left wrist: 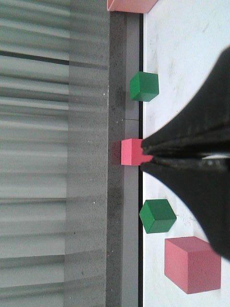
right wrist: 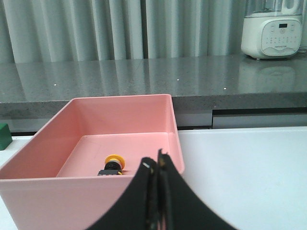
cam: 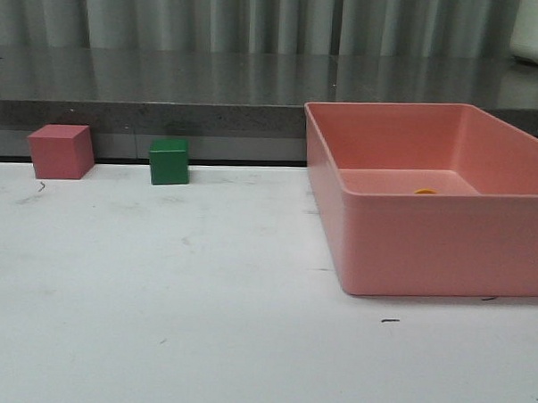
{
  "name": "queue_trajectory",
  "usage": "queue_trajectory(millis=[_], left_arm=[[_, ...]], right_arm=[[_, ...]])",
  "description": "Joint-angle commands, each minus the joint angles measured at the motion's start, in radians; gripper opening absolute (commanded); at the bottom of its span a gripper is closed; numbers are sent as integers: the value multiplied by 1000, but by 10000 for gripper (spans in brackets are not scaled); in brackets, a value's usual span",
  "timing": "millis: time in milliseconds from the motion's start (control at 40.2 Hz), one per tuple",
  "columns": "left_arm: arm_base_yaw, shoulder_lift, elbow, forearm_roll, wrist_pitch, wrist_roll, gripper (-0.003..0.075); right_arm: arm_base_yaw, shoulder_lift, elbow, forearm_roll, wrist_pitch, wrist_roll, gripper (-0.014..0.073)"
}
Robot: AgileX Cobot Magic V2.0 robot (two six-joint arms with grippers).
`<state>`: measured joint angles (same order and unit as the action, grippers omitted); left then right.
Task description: Place and stand button with both arms
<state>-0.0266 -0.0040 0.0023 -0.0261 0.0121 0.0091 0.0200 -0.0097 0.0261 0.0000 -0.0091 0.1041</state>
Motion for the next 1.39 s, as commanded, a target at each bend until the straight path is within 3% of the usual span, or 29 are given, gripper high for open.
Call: queue_trajectory(millis=[0,648,946,1071,1370], left_arm=[[-6,-23,8,-7,-75,0,-20],[-6,-23,8,-7,-75,0,-20],[-6,-23,-16,-7,-225,0,-20],[-6,-19,-136,-26,-155,0,-20],[-6,146,-538,-26,230,0,-20]], right_arm=[[-5,-18,-3,-18,-86,-2,-67],[-5,-18,-3,-18,-86,-2,-67],[-3,-18,-25,-18,-87,-3,-68],[-3,-18,-133,-18,-33,-3,-68],[-3,169,-505,-18,299,-24,-68]])
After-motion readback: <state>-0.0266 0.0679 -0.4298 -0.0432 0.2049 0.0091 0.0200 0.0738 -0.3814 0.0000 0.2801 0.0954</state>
